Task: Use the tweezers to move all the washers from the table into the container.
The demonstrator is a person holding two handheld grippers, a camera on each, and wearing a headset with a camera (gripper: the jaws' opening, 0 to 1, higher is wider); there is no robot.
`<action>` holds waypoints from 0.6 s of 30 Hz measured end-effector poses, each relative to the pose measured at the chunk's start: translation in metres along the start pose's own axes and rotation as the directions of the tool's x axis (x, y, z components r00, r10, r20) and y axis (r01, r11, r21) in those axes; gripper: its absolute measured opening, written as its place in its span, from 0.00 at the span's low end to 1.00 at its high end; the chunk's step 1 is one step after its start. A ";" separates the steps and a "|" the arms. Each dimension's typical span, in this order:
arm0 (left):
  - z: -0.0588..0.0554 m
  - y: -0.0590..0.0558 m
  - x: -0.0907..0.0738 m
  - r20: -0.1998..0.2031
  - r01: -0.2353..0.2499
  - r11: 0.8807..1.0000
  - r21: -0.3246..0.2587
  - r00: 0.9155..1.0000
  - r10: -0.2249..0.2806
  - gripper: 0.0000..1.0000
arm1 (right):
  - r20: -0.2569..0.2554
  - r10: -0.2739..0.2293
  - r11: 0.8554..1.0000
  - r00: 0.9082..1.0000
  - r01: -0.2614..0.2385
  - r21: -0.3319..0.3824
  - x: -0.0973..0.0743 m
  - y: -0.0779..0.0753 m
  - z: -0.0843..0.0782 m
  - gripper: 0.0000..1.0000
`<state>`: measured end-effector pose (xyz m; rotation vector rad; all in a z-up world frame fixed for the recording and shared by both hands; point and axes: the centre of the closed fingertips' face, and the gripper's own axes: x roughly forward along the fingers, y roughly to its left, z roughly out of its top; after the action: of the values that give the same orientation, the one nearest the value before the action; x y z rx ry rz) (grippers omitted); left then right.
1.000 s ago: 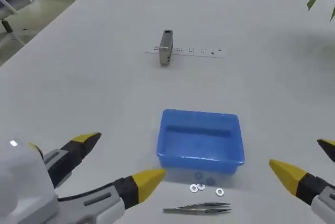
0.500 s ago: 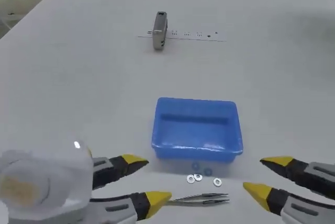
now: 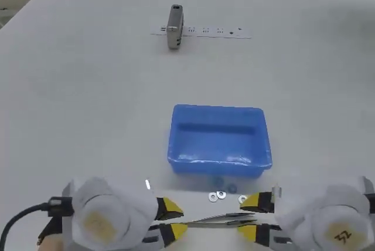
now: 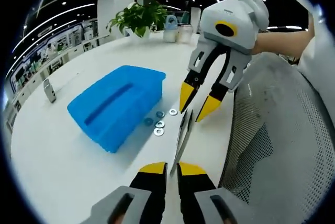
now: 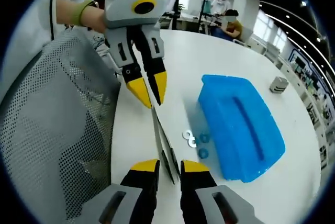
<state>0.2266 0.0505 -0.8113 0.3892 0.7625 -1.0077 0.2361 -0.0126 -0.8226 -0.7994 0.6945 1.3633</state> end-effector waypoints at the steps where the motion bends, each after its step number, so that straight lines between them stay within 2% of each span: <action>1: -0.002 0.001 0.001 -0.017 0.004 0.999 0.033 1.000 -0.004 0.00 | -0.002 0.004 1.000 1.000 -0.004 -0.006 0.002 0.000 0.000 0.12; 3: -0.005 0.002 0.003 -0.038 0.008 0.999 0.053 0.999 -0.006 0.00 | -0.010 0.020 1.000 1.000 -0.020 -0.015 0.005 0.001 0.000 0.12; 4: -0.007 0.003 0.004 -0.058 0.010 0.996 0.087 0.998 -0.005 0.00 | -0.014 0.028 0.999 1.000 -0.028 -0.021 0.006 0.001 0.000 0.12; 8: -0.008 0.003 0.004 -0.077 0.022 0.992 0.123 0.997 -0.013 0.00 | -0.033 0.043 0.998 0.999 -0.045 -0.048 0.008 0.003 -0.001 0.10; 10: -0.010 0.003 0.003 -0.101 0.026 0.987 0.160 0.995 -0.009 0.00 | -0.051 0.053 0.997 0.997 -0.056 -0.062 0.008 0.004 -0.004 0.08; 15: -0.012 0.002 0.000 -0.126 0.044 0.980 0.194 0.992 -0.020 0.02 | -0.032 0.058 0.997 0.998 -0.060 -0.051 0.009 0.005 -0.002 0.06; 18: -0.014 0.004 0.002 -0.143 0.042 0.974 0.223 0.990 -0.010 0.08 | -0.028 0.061 0.996 0.998 -0.063 -0.061 0.009 0.006 -0.001 0.05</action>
<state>0.2252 0.0600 -0.8227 0.6539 0.7835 -1.1036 0.2307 -0.0083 -0.8313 -0.8525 0.7052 1.4383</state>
